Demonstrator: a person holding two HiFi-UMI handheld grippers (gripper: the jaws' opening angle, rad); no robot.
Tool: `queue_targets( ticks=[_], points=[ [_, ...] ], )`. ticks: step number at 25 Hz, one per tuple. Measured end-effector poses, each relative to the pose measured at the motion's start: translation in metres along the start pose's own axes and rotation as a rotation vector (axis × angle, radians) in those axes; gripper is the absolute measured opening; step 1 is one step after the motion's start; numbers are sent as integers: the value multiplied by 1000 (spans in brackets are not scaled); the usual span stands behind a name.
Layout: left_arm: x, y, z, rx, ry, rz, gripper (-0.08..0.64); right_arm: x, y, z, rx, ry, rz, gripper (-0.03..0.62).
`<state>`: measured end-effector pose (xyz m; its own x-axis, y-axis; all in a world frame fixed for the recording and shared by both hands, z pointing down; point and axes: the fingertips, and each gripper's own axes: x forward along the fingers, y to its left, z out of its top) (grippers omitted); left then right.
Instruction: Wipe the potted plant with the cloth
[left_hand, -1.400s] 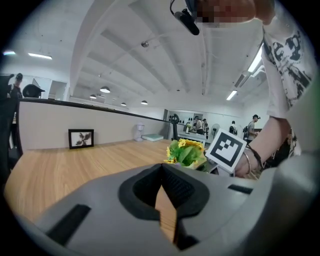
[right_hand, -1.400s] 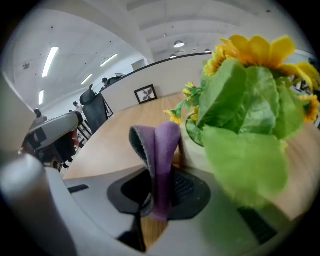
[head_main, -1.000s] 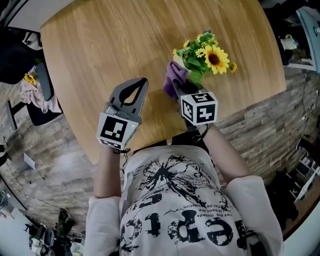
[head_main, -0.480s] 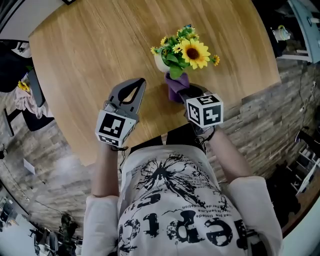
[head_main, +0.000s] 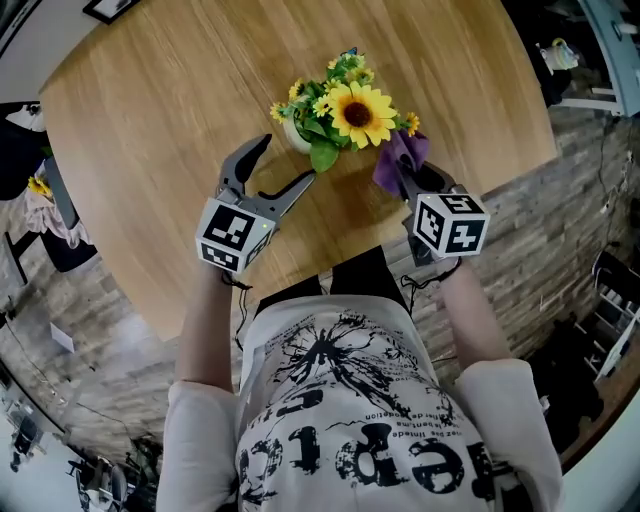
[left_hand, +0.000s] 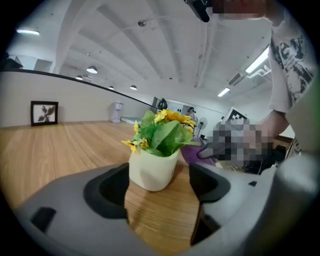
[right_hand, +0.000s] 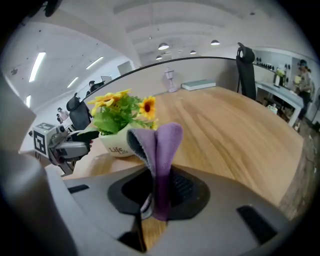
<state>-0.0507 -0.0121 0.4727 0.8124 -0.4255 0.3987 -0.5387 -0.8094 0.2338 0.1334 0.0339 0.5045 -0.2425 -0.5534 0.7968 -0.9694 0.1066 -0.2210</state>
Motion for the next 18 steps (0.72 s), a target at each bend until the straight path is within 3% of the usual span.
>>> queue_targets(
  ticks=[3, 8, 18],
  points=[
    [19, 6, 0, 32, 12, -15, 453, 0, -23, 11, 23, -17, -34, 74],
    [44, 11, 12, 97, 18, -73, 536, 1, -46, 31, 54, -51, -50, 74],
    [73, 8, 15, 167, 37, -185, 552, 12, -52, 56, 98, -85, -16, 74]
  ],
)
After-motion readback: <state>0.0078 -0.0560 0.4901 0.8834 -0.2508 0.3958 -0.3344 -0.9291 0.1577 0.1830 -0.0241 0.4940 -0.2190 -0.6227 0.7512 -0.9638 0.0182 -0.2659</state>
